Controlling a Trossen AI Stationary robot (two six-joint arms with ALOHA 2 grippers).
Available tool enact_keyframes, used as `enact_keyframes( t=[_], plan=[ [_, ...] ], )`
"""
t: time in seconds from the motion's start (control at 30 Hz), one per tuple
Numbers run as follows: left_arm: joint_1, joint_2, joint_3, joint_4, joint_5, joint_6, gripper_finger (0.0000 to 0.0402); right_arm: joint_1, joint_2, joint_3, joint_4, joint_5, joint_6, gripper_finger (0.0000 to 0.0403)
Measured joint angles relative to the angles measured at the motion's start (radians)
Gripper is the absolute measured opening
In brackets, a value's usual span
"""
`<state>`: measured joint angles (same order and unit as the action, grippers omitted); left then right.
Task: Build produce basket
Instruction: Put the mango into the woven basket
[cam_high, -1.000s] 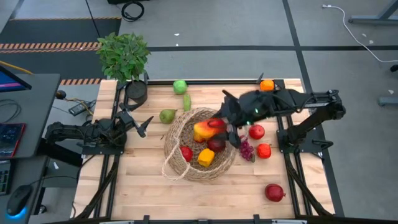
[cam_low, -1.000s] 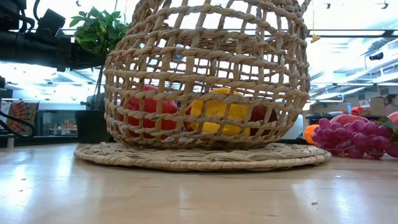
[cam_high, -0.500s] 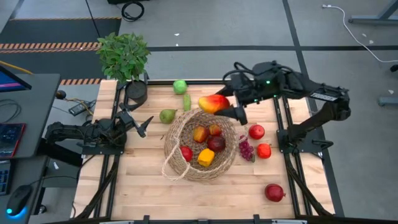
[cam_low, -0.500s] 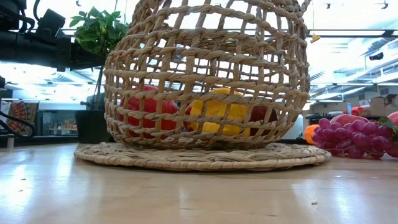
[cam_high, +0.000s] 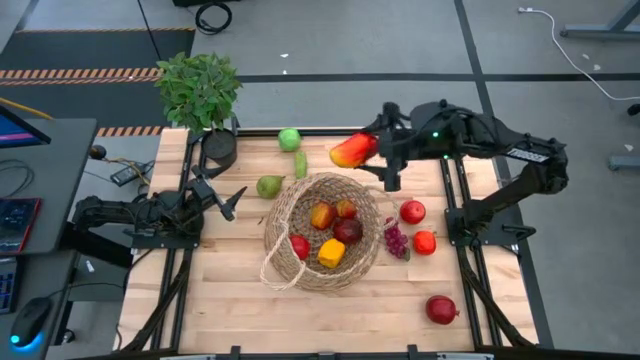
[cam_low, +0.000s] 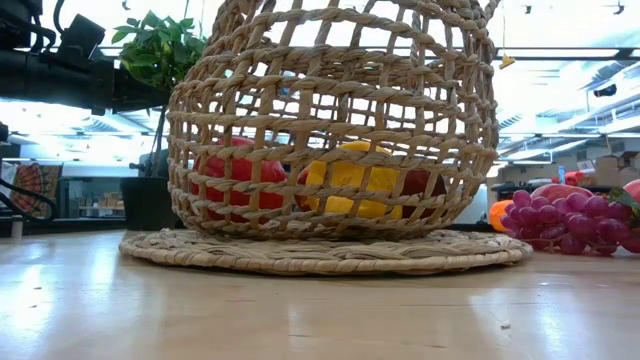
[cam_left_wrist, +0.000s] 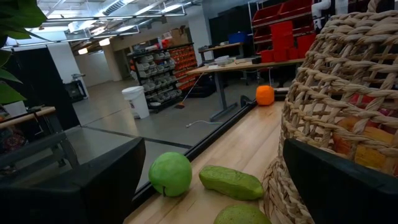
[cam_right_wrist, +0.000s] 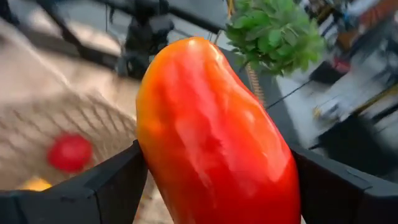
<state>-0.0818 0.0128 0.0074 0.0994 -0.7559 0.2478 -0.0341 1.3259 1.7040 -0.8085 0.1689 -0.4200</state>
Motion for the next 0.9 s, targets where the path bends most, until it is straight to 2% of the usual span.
enact_keyframes(
  t=[0.17, 0.3, 0.47, 0.7, 0.9],
  plan=[
    [0.0, 0.0, 0.0, 0.0, 0.0, 0.0, 0.0388, 0.001, 0.048, -0.001, 0.051, 0.026, -0.174, 0.035],
    [0.0, 0.0, 0.0, 0.0, 0.0, 0.0, 0.0388, 0.001, 0.086, -0.001, 0.097, 0.03, -0.16, 0.035],
    [0.0, 0.0, 0.0, 0.0, 0.0, 0.0, 0.0388, 0.023, 0.114, 0.0, 0.132, 0.021, -0.065, 0.035],
    [0.0, 0.0, 0.0, -0.002, 0.0, 0.0, 0.0388, 0.092, 0.113, 0.0, 0.063, 0.012, 0.12, 0.035],
    [0.0, 0.0, 0.0, -0.002, 0.0, 0.0, 0.0388, 0.149, 0.101, 0.0, -0.049, -0.093, 0.325, 0.035]
  ],
)
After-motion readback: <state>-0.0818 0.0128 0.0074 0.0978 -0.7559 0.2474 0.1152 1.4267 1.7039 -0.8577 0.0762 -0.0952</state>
